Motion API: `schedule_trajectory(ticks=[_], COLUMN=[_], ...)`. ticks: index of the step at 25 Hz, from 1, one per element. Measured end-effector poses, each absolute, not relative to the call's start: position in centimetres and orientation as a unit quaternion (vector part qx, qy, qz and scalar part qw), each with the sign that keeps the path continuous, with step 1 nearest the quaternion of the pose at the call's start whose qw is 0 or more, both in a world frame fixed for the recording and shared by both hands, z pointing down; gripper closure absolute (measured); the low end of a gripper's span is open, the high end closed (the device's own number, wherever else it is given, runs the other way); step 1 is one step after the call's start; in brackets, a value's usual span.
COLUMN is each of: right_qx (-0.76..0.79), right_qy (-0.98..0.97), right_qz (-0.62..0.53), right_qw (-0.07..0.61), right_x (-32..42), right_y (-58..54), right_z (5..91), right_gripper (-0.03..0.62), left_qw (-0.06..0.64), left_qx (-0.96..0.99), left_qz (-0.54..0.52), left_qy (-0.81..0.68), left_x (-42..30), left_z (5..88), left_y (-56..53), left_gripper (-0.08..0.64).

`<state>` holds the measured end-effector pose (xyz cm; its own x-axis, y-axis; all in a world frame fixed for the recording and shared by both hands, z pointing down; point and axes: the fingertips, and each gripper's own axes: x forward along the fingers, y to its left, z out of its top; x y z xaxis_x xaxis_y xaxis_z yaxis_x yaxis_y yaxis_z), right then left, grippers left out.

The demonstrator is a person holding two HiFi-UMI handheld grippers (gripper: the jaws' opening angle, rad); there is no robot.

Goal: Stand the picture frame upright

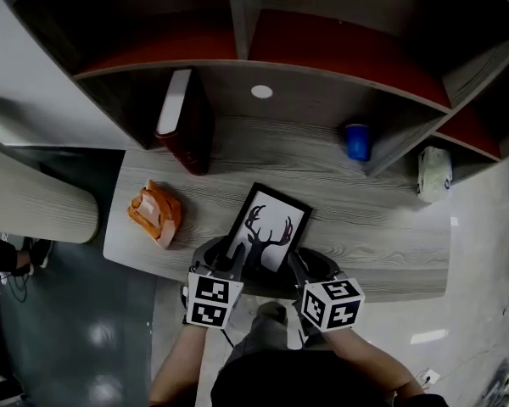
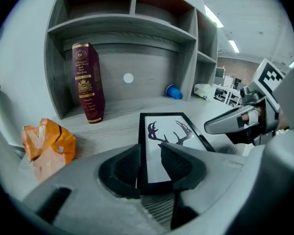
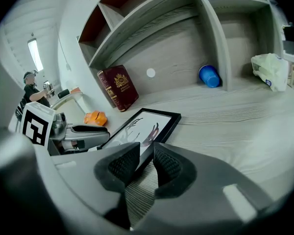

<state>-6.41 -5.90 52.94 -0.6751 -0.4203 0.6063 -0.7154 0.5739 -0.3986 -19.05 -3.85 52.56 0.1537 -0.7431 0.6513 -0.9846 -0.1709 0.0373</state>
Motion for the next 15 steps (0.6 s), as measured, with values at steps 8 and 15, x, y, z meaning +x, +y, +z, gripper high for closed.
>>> schedule_trajectory(ticks=[8, 15], right_qx=[0.369, 0.381], right_qy=[-0.832, -0.822], right_qz=[0.344, 0.352], right_qw=[0.23, 0.235], right_x=[-6.2, -6.6], right_y=[-7.0, -7.6], right_z=[54.3, 54.6], right_gripper=[0.471, 0.448], left_qw=[0.255, 0.269], left_qx=[0.727, 0.729], left_qz=[0.252, 0.258], left_qy=[-0.585, -0.574], left_x=[-20.0, -19.8], left_z=[53.7, 54.7], left_y=[-5.1, -5.9], left_gripper=[0.4, 0.382])
